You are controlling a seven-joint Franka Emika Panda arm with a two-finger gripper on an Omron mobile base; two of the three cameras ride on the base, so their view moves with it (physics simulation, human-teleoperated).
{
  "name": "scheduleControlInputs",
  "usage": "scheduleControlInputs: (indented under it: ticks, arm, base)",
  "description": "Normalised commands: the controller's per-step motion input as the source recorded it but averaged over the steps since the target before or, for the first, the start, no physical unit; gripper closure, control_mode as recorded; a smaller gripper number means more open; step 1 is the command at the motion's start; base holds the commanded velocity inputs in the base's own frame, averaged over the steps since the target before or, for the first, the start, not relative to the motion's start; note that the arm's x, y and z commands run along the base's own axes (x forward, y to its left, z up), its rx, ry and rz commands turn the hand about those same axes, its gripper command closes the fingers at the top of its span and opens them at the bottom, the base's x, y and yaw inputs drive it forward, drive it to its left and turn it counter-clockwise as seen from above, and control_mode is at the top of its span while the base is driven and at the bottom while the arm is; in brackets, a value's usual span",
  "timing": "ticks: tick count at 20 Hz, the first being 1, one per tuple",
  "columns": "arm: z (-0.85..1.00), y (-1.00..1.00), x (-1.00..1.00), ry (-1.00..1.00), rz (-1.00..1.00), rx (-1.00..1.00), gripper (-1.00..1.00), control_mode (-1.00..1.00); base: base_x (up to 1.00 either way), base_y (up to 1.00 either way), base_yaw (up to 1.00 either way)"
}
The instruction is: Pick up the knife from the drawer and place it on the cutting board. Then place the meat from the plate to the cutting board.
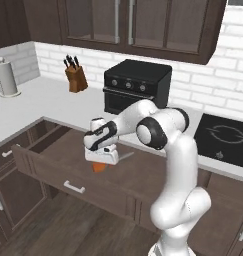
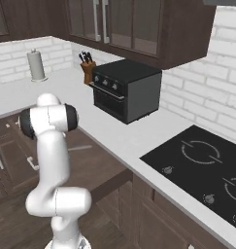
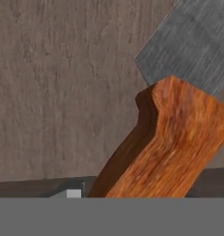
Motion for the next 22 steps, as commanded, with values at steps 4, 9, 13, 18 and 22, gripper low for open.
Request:
scheduleControlInputs:
  ticks: [4, 9, 13, 18, 22]
  arm:
    - [1.00, 0.51, -0.88, 0.01, 0.00, -0.01, 1.00, -1.00]
    - [1.00, 0.49, -0.77, 0.04, 0.00, 0.00, 1.00, -1.00]
    - [1.00, 0.28, -0.76, 0.01, 0.00, 0.00, 1.00, -1.00]
    - [1.00, -0.10, -0.80, -0.15, 0.10, 0.00, 1.00, -1.00]
    - [0.90, -0.66, -0.53, -0.24, 0.13, 0.00, 1.00, -1.00]
  base:
    - [0.00, 0.00, 0.00]
    - [0.00, 0.00, 0.00]
    - [0.00, 0.00, 0.00]
    - [0.00, 0.00, 0.00]
    - [0.00, 0.00, 0.00]
